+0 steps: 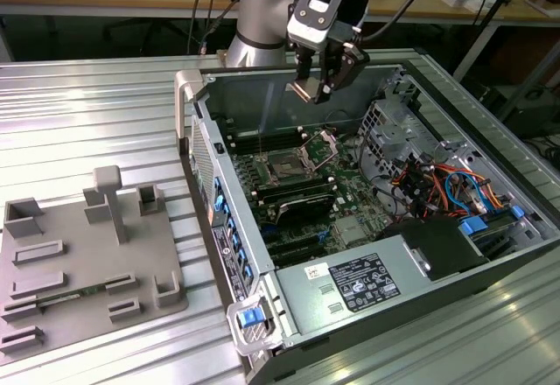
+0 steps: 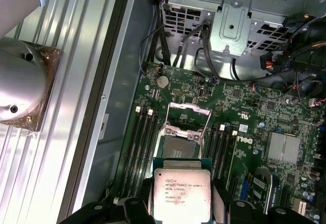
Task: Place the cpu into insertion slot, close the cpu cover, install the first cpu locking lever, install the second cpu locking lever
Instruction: 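Place the cpu into insertion slot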
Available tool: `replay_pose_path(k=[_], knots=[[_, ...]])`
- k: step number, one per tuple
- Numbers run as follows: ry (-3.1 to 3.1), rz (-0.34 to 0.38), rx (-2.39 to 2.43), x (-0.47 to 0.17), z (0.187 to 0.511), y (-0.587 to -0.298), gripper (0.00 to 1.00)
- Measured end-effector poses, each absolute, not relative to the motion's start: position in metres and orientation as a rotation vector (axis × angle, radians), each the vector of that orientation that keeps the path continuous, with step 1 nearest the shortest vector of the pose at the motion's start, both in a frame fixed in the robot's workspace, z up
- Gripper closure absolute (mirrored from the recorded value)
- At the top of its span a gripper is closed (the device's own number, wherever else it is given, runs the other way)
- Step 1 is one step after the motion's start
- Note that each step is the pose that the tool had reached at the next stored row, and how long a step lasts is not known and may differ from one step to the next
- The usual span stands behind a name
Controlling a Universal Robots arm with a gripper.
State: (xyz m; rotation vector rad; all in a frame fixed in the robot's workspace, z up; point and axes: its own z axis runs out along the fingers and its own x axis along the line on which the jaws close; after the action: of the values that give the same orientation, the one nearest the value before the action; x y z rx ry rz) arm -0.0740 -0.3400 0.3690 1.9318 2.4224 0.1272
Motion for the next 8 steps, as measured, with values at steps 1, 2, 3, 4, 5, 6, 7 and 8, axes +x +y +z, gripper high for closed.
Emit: replay_pose_path(k=[1,2,3,4,5,6,7,8], knots=[[2.422,0.127,1.932,-0.0742,0.3690,-0.3400,0.45],[2.421,0.127,1.933,-0.0743,0.3690,-0.3400,0.45],[2.420,0.127,1.934,-0.0745,0.3690,-0.3400,0.45],[2.420,0.127,1.935,-0.0747,0.3690,-0.3400,0.45],[2.419,0.127,1.936,-0.0749,0.3690,-0.3400,0.45],[2.418,0.127,1.937,-0.0753,0.3690,-0.3400,0.45],[2.416,0.127,1.939,-0.0765,0.3690,-0.3401,0.45],[2.415,0.127,1.940,-0.0774,0.3690,-0.3400,0.45]])
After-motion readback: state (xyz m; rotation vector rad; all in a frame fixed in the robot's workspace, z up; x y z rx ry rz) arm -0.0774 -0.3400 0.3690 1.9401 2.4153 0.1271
